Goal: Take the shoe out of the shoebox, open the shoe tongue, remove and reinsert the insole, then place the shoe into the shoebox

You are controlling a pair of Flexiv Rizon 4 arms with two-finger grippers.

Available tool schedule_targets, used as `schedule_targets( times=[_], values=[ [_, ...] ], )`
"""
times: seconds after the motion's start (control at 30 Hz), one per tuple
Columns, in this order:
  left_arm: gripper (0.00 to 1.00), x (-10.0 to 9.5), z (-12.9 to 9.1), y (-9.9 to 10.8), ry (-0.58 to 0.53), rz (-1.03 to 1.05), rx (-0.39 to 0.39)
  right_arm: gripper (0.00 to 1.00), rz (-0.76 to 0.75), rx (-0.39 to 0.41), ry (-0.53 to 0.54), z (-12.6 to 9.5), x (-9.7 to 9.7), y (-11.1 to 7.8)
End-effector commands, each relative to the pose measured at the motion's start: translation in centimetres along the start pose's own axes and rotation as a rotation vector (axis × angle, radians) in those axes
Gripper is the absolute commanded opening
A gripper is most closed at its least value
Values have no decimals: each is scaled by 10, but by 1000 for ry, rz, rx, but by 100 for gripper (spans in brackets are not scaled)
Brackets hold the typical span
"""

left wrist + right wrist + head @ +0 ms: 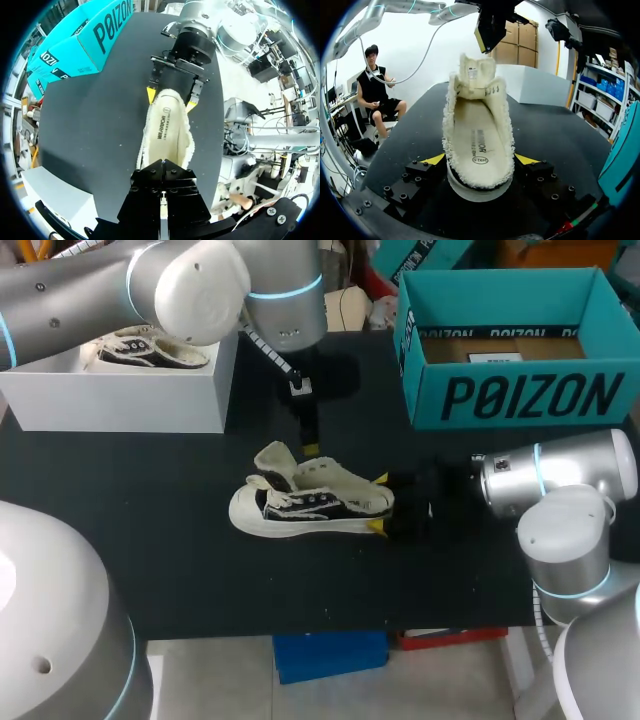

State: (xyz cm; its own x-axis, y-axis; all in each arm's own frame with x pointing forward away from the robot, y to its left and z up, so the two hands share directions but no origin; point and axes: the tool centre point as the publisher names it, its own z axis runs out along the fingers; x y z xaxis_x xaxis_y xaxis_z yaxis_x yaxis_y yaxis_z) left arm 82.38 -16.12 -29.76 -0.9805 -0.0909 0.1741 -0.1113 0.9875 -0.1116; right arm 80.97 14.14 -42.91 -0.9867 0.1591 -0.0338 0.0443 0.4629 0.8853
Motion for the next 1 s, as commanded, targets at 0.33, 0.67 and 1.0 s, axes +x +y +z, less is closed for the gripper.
schedule_targets(
  times=[0.33,0.67,1.0],
  values=[
    [0,-2,12,-2,51,164,-7,0,1,1,-1,2,2,-4],
    [0,-8,30,-5,146,197,-9,0,1,1,-1,2,2,-4],
    [0,-7,55,-13,204,196,-13,0,1,1,-1,2,2,-4]
  ],
)
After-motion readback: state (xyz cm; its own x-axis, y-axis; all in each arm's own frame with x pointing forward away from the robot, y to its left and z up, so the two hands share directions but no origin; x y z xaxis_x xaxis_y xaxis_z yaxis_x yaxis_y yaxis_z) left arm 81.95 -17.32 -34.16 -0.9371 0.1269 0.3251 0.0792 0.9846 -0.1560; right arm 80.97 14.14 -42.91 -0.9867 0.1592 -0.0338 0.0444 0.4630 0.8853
